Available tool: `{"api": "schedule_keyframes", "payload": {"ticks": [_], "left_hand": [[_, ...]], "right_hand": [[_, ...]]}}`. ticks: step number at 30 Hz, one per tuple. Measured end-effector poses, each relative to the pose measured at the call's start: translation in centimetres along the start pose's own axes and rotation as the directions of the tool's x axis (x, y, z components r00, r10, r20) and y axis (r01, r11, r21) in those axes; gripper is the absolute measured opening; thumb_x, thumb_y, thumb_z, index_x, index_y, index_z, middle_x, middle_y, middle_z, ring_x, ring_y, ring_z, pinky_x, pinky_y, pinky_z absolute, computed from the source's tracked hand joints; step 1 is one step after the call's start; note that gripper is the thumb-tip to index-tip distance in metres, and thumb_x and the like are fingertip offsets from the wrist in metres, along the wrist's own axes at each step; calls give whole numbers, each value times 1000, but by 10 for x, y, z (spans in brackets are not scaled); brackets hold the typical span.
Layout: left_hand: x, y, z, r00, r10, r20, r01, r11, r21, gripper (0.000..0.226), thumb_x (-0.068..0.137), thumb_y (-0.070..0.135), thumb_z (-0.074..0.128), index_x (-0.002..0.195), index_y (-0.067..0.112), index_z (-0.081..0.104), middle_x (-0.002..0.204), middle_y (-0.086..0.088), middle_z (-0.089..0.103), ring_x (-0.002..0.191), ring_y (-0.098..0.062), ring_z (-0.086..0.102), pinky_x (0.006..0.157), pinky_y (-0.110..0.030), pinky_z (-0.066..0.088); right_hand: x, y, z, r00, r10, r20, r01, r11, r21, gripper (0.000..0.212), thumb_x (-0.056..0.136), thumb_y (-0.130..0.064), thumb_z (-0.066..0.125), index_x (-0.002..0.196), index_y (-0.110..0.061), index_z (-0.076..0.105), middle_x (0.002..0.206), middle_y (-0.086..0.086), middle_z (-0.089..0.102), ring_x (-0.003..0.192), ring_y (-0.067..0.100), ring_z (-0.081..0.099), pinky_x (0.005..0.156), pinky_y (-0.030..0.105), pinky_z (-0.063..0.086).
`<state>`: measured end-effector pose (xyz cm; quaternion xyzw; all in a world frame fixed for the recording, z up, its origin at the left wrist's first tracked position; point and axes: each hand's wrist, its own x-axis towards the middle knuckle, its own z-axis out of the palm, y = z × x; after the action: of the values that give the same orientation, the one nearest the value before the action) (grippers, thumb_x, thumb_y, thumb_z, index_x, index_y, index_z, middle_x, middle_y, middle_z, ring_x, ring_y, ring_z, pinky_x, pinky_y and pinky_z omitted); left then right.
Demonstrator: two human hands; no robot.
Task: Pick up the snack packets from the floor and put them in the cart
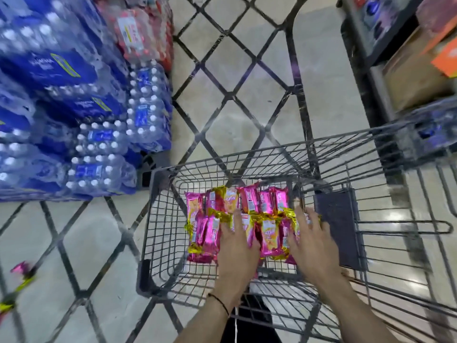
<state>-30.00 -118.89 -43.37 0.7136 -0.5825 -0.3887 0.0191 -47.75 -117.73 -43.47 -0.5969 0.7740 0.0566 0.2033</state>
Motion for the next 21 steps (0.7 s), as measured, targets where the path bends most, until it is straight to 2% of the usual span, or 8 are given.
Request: {"api": "schedule_keyframes", "payload": {"ticks": [3,6,11,15,18,21], "left_hand": [[27,-11,40,999,-19,28,20,1000,-19,97,96,35,62,154,45,-15,164,-23,9,129,-42,53,101,-51,51],[50,-19,73,999,-37,21,36,999,29,95,97,36,59,155,43,-16,165,-25,6,145,-44,34,110,-53,43],[67,-27,102,995,-99,14,97,992,86,91,99,32,59,160,35,-8,167,-20,1,147,-40,31,103,-45,47],[70,-29,111,991,-129,-16,130,982,133,92,97,33,62,161,31,-4,165,-20,7,151,-39,16,111,-49,38],[67,-25,111,991,-132,-10,132,979,153,94,96,40,62,161,31,-6,164,-20,8,149,-42,18,112,-52,37],[61,-23,107,992,-128,-19,129,979,158,90,96,49,60,161,30,0,159,-17,14,143,-42,27,106,-52,43]], "right_hand": [[25,21,39,999,20,48,-20,1000,-10,64,97,-42,54,154,-24,30,154,7,36,118,37,49,70,45,59],[45,40,74,993,68,101,-68,998,-7,66,97,-42,55,154,-23,27,155,9,33,124,40,46,75,47,57],[67,59,123,978,84,190,-84,996,-9,71,99,-40,53,157,-21,18,161,9,25,134,42,42,90,47,55],[74,67,143,973,102,205,-114,992,48,70,98,-38,57,155,-24,18,161,9,24,135,43,40,94,51,54],[74,71,145,969,112,221,-133,987,87,74,98,-37,58,156,-27,14,163,8,18,139,44,36,98,54,52],[71,71,137,969,108,224,-129,988,83,73,99,-40,55,158,-28,13,165,6,14,140,42,36,97,54,52]]}}
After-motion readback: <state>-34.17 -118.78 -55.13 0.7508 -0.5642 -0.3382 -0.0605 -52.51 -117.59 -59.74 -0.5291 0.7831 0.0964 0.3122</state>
